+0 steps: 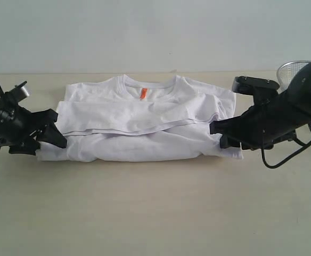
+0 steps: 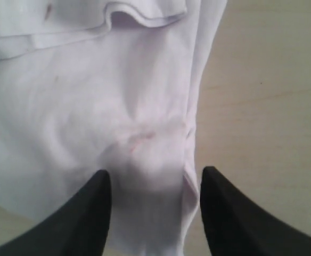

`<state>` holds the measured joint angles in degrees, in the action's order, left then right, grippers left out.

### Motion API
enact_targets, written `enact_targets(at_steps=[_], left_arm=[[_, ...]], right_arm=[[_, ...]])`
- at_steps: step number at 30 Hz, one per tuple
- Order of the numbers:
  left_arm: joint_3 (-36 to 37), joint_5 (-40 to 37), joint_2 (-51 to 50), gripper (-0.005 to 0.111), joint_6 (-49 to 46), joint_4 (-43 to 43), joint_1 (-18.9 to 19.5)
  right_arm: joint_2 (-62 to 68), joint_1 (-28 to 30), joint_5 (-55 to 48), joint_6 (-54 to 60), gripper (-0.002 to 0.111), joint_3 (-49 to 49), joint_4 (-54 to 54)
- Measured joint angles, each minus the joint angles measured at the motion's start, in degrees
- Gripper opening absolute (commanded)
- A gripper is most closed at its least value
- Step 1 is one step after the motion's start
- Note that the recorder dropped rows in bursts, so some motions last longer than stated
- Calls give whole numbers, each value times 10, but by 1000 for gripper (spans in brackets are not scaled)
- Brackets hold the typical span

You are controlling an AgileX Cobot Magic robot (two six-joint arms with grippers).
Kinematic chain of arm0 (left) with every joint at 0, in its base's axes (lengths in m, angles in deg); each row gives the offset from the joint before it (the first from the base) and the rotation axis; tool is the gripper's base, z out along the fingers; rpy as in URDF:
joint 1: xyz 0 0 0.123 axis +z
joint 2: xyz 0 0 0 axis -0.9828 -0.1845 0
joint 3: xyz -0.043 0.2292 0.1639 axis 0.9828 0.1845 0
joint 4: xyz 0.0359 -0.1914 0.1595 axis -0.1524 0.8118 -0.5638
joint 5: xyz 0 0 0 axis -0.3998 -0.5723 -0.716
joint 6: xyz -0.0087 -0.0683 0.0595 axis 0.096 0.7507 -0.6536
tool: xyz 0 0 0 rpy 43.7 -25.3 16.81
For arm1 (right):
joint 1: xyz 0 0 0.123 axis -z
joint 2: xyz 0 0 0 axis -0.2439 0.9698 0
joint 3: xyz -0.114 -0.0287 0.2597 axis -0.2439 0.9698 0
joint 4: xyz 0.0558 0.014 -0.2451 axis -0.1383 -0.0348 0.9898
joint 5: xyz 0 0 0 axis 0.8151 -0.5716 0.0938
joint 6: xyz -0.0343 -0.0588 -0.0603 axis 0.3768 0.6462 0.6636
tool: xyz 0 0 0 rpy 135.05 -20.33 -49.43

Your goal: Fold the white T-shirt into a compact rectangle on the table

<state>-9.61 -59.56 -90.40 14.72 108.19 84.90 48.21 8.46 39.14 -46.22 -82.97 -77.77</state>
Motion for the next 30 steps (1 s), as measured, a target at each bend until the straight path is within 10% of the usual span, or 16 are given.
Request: enact_targets(at_steps=[8, 30], left_arm=[[0, 6, -12, 5, -7, 12, 0], [70, -13, 32, 5, -22, -24, 0]], right_arm=[[0, 0, 4, 0, 8, 0, -2], [0, 0, -22, 0, 0, 32, -4]])
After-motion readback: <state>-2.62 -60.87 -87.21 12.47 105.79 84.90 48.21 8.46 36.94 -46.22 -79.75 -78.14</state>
